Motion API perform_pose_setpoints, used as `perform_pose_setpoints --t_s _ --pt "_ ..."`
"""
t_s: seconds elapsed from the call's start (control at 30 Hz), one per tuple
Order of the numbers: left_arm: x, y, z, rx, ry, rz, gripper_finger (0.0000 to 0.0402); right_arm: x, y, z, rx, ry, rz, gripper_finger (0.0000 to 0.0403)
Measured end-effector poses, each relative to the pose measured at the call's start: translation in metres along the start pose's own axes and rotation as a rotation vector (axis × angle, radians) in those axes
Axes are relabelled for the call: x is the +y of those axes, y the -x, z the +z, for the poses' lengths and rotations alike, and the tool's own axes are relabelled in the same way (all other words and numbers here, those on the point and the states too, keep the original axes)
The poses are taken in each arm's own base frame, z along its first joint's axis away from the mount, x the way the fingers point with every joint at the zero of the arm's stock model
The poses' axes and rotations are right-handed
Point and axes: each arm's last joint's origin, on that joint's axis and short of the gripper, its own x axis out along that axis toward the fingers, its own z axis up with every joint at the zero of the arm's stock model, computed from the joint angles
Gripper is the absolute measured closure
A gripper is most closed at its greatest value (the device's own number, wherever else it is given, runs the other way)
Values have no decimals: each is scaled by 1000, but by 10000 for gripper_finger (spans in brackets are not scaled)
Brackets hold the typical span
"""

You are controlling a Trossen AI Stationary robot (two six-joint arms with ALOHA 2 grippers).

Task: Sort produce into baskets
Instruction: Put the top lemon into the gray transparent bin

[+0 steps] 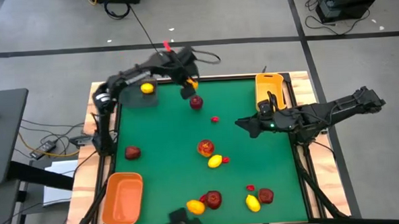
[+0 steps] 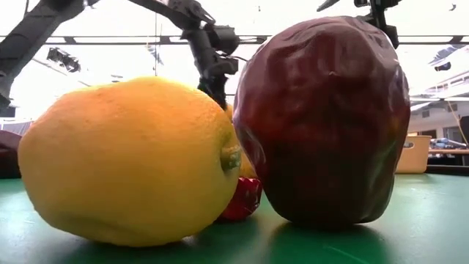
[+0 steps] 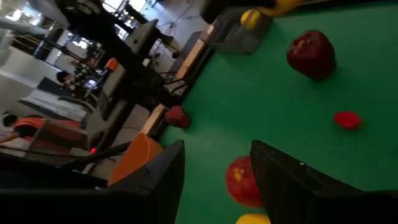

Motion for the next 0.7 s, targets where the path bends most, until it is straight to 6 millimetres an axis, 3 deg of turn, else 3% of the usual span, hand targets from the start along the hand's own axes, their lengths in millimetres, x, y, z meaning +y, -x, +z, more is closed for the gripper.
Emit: perform_pose_setpoints --t_s 0.17,0.3,0.53,0.7 --pt "37 28 -38 21 152 58 166 -1 0 1 -1 26 -6 208" --pt "53 40 -76 18 287 101 167 -1 0 0 3 47 -12 208" --pt "47 19 -143 144 447 223 167 -2 -1 1 -3 74 -20 208" --pt "45 -5 -172 230 535 256 157 -2 -1 1 -6 118 -22 208"
